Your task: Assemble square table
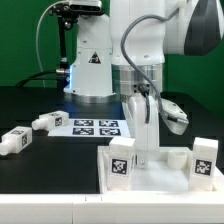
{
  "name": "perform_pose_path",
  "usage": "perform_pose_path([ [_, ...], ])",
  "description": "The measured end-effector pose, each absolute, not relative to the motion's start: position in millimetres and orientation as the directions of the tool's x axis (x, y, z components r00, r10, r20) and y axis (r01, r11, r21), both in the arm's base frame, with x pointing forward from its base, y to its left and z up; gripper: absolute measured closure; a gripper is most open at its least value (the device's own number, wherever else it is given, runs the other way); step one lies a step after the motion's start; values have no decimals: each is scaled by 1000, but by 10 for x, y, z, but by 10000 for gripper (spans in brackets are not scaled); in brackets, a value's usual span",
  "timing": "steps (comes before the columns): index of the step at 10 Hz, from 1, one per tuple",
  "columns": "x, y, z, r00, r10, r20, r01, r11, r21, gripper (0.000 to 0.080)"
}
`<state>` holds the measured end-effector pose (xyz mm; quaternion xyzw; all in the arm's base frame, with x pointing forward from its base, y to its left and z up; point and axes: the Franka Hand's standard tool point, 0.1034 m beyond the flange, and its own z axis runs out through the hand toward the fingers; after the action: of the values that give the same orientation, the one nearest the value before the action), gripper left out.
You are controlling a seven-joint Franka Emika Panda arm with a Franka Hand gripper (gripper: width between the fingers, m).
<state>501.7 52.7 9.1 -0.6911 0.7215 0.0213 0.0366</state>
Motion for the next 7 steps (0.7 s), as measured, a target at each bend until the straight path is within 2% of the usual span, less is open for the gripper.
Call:
perform_pose_path([
  [1,5015,527,89,-42,-996,-82,-999,44,-19,286],
  [2,5015,528,89,-42,-996,-82,-999,44,-19,286],
  [4,5014,527,88,-42,-996,-82,-999,44,-19,561],
  [5,5014,528,88,-42,-996,-82,-999,44,-19,561],
  [6,5017,529,90,-42,-996,-82,-999,43,-20,729],
  [7,5030,526,98,-40,-996,-80,-999,42,-26,747],
])
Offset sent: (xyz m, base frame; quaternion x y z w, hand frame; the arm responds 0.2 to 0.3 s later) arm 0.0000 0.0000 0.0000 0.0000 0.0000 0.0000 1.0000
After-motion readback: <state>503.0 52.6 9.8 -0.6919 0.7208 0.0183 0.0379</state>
